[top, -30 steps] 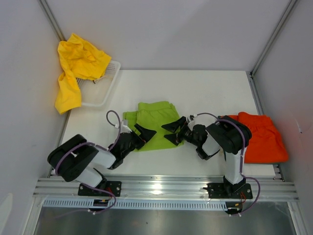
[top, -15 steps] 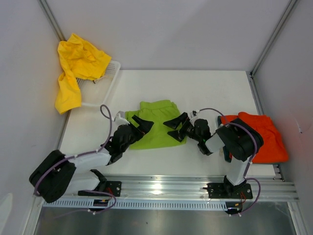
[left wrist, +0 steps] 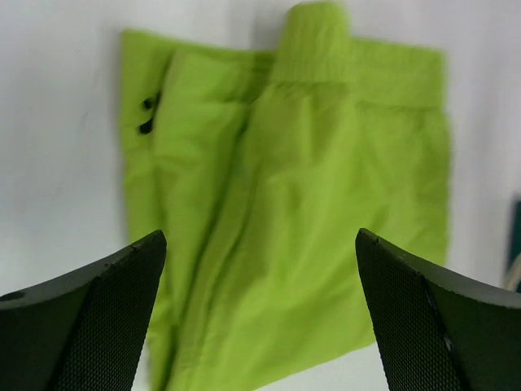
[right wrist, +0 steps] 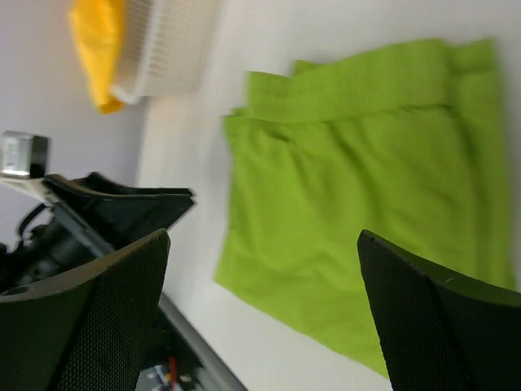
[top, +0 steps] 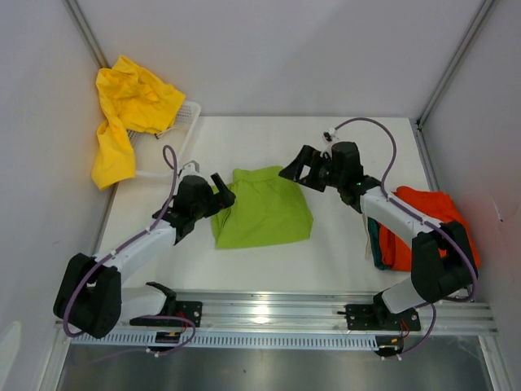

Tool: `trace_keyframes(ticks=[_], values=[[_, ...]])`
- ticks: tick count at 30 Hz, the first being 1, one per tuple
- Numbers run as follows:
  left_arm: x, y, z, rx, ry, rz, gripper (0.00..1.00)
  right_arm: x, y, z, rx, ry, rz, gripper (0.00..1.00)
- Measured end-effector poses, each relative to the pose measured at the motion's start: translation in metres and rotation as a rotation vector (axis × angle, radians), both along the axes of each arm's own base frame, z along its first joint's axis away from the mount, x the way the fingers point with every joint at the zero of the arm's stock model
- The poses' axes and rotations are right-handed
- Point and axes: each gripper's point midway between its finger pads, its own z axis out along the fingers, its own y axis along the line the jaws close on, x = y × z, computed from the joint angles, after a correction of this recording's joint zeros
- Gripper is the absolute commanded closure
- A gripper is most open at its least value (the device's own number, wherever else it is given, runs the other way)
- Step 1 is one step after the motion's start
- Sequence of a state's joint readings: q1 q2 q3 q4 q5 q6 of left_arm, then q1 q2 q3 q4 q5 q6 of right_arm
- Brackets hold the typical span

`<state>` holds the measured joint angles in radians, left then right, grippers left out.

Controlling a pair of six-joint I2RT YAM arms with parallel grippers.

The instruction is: Fold and stack the shorts

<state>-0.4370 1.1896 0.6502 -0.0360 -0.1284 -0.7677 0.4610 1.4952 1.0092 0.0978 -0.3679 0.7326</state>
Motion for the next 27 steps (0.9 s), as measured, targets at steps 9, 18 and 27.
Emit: trace_keyframes(ticks=[9,18,27], values=[[-0.019,0.028,-0.050,0.114,0.126,-0.054,0.01,0.004,-0.093,-0.106,-0.269,0.212,-0.026,0.01],[-0.021,0.032,-0.079,0.082,0.148,-0.112,0.01,-0.014,-0.091,-0.156,-0.245,0.301,0.098,0.01],[-0.014,0.016,-0.084,0.037,0.115,-0.189,0.01,-0.006,-0.063,-0.155,-0.203,0.237,0.184,0.01]])
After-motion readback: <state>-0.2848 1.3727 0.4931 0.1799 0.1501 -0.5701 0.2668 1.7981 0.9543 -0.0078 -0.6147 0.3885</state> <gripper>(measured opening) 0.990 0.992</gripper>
